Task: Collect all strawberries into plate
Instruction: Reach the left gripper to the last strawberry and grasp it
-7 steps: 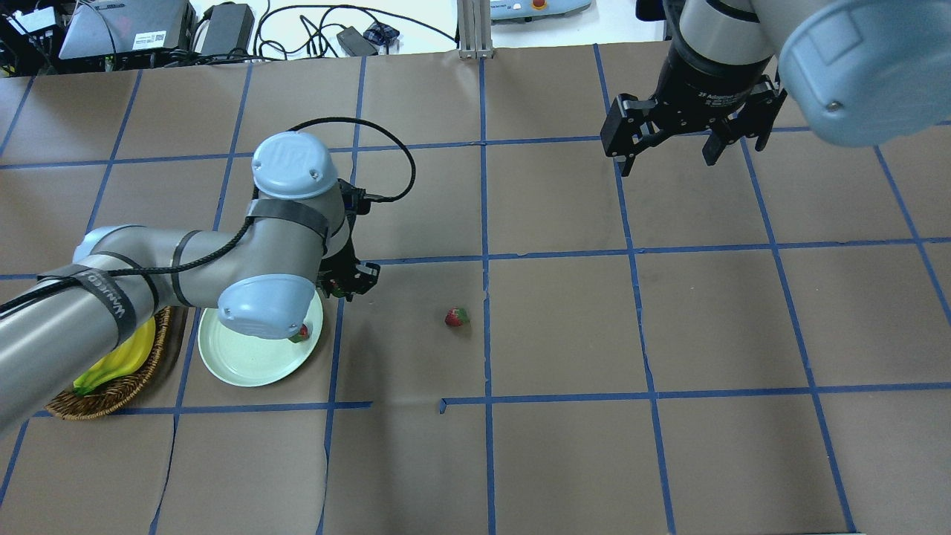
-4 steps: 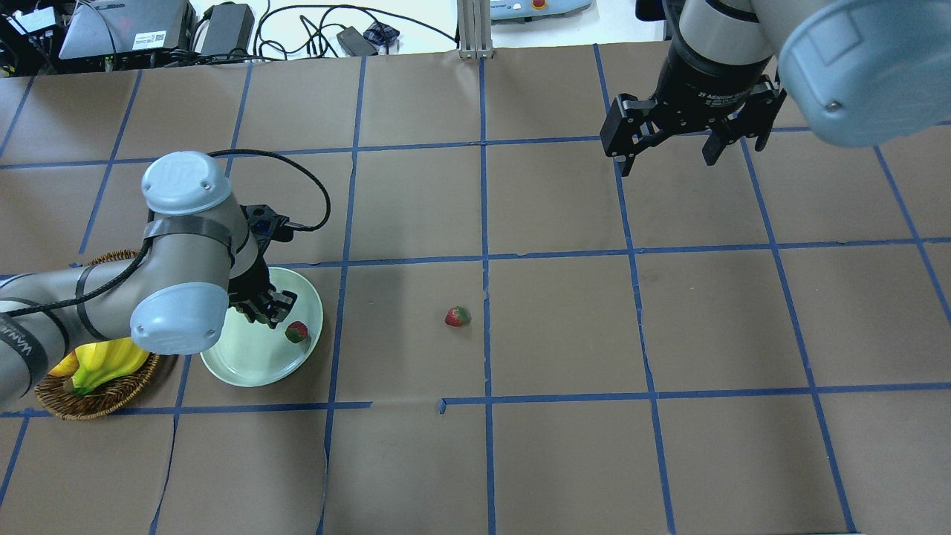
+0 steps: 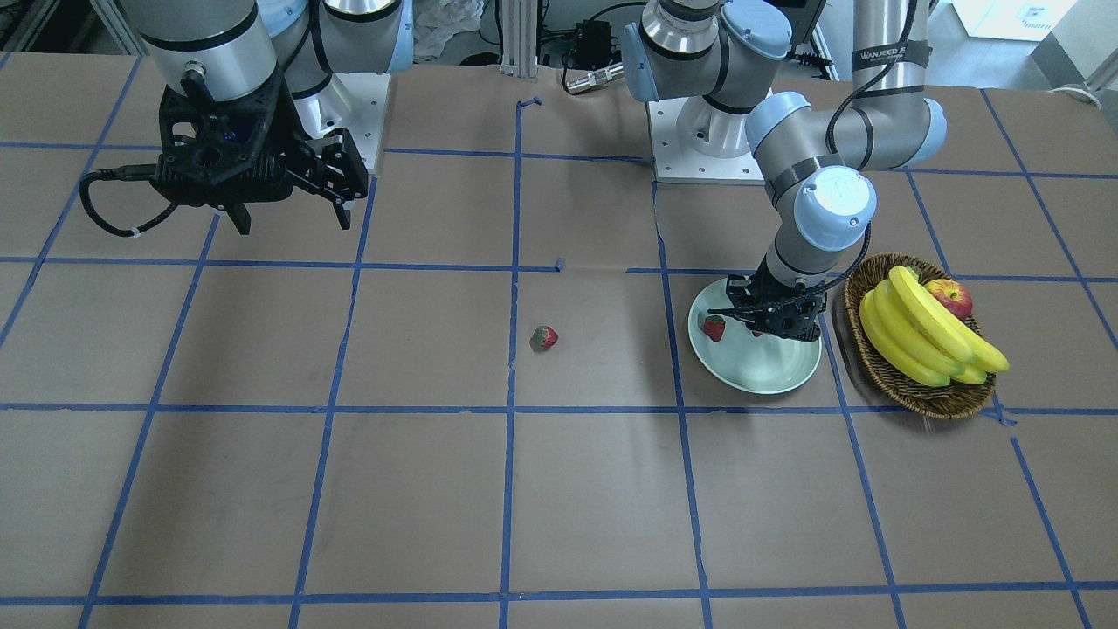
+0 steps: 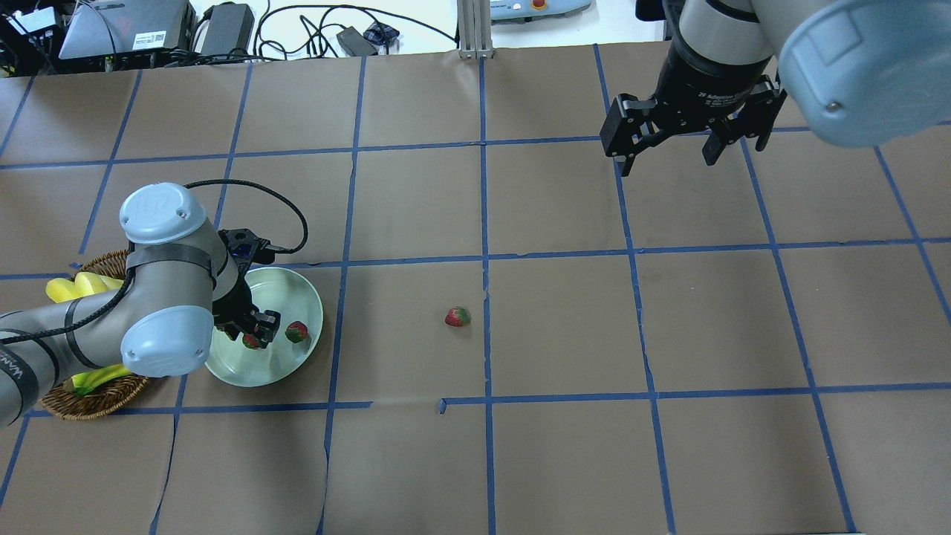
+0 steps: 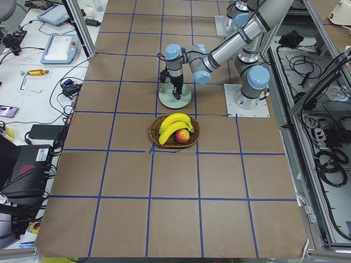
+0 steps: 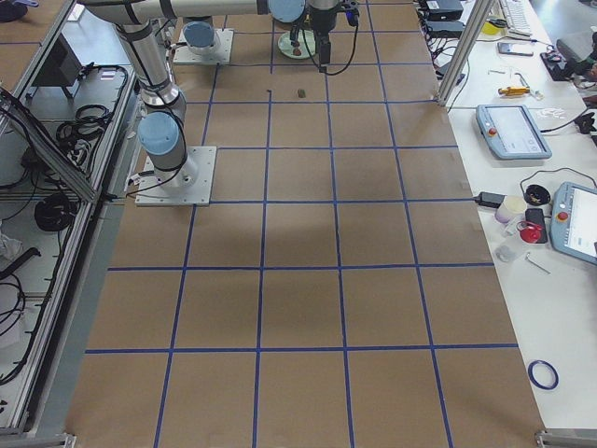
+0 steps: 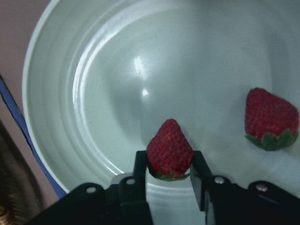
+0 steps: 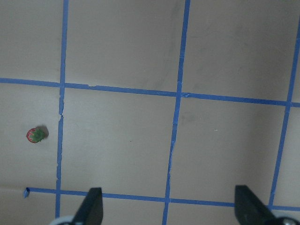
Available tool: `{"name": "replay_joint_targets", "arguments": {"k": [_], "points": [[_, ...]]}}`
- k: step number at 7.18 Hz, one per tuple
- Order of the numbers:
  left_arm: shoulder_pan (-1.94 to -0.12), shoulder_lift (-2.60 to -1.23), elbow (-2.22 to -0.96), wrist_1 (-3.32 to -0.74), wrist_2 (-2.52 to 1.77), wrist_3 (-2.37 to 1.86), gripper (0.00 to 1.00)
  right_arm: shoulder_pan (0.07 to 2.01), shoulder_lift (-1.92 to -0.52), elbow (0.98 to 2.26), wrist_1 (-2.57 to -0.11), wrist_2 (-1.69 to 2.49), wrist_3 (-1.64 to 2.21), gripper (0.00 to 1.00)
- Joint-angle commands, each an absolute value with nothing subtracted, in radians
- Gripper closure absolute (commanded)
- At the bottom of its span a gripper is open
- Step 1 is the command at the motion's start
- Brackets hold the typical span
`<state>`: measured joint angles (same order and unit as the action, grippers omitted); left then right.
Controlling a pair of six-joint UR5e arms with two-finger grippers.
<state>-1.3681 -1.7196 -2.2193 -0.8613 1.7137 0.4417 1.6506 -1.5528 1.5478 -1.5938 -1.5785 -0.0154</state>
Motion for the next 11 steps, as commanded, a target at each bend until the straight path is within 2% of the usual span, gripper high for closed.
{"name": "replay_joint_targets", "arguments": {"k": [1, 4, 8, 11], "points": [[-1.464, -1.695, -2.15, -0.871, 1.659, 0.334, 0.0, 1.651, -1.554, 1.548, -1.592, -1.578, -0.015, 0.0], [-1.731, -1.75, -1.998, -0.982, 1.619, -0.06, 0.0, 1.651, -1.554, 1.548, -1.592, -1.578, -0.015, 0.0], [-1.903, -1.926, -1.964, -0.841, 1.558, -0.342, 0.05, 1.651, -1.554, 1.548, -1.592, -1.578, -0.015, 0.0], [-1.947, -1.979, -1.963, -0.798, 1.554, -0.417, 0.09, 1.651, -1.554, 1.549, -1.592, -1.578, -0.015, 0.0]]}}
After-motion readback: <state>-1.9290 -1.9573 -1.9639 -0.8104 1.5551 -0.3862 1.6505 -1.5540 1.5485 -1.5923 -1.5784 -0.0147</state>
